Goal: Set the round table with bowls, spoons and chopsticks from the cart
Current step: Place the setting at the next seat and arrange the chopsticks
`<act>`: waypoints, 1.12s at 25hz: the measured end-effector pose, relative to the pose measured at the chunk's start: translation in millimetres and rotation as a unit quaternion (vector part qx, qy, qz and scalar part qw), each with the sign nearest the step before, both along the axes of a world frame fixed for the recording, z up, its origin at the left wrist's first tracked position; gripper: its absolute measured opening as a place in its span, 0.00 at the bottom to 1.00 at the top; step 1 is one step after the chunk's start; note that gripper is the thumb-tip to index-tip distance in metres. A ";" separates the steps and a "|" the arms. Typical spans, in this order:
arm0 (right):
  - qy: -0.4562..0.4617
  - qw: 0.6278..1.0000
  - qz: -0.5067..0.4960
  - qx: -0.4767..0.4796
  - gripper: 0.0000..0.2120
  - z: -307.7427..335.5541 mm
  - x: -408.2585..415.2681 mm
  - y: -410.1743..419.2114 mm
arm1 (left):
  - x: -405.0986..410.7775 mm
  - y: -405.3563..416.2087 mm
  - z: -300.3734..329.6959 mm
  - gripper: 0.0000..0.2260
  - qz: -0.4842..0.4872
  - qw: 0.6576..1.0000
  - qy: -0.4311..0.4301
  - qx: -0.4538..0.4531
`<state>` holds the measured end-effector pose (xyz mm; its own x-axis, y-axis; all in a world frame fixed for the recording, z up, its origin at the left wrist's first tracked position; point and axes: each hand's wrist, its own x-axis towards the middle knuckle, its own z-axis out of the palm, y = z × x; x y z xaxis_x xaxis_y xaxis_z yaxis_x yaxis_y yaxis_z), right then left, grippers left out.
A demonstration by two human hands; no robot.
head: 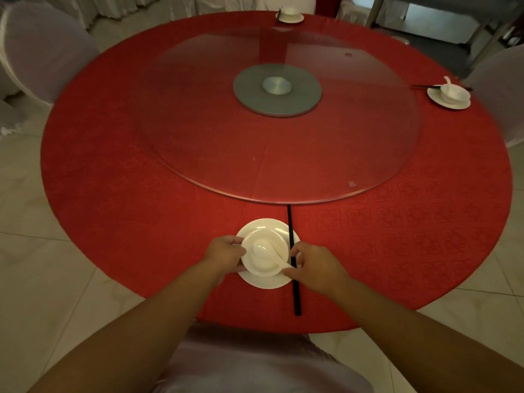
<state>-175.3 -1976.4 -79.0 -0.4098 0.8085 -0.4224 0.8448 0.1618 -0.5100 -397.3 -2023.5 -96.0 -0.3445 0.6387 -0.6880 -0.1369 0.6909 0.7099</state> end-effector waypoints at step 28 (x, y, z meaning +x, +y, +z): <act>0.191 0.885 -0.355 -0.233 0.17 -6.0 10.5 -31.4 | -15.0 -14.3 -30.5 0.14 0.081 0.995 -0.048 -0.020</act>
<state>-164.8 -2007.8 -85.0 -0.0533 0.6945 -0.7175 0.4021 -0.6427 -0.6521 -412.3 -2037.8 -126.5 -0.3715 0.5515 -0.7469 -0.3145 0.6822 0.6601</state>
